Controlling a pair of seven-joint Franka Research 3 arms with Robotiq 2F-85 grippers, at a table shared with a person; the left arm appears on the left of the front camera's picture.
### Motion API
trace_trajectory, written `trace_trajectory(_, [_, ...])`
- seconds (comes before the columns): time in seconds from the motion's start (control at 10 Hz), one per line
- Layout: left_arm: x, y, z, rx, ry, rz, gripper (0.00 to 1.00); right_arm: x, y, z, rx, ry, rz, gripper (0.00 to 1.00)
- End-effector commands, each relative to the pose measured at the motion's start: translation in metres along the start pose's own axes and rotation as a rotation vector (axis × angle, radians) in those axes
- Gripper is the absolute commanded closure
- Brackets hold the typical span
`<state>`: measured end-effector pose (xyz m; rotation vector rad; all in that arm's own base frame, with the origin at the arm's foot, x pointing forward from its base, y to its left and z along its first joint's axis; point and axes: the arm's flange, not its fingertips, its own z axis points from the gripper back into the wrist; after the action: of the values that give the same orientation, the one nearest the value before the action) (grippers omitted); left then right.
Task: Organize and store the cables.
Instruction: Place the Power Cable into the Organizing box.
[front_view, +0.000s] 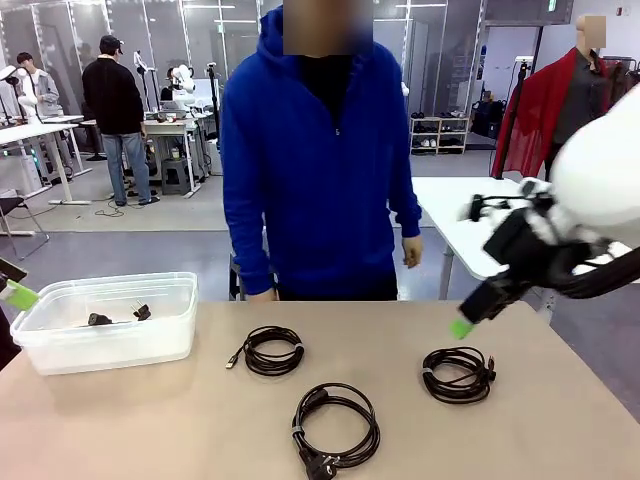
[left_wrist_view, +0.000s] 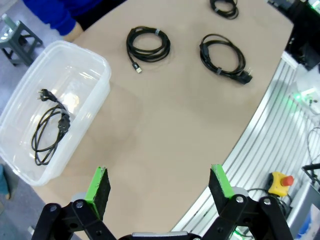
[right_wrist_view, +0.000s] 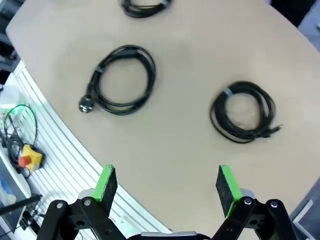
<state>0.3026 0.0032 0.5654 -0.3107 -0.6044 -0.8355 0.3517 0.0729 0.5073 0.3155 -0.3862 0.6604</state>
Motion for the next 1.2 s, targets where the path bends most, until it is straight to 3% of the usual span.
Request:
trace_trajectory(0.0, [0.000,-0.001,0.000,0.001,0.002,-0.004,0.00,-0.024,-0.038,0.013,-0.026,-0.041,-0.037,0.00])
trace_trajectory(0.4, [0.000,-0.001,0.000,0.001,0.002,-0.004,0.00,-0.083,-0.083,0.068,-0.068,-0.066,0.054,0.00])
trace_trajectory(0.8, [0.000,-0.001,0.000,0.001,0.002,-0.004,0.00,-0.154,-0.108,0.110,-0.093,-0.123,-0.060,0.00])
trace_trajectory(1.1, [0.000,-0.001,0.000,0.001,0.002,-0.004,0.00,-0.188,-0.118,0.115,-0.061,-0.153,-0.143,0.00])
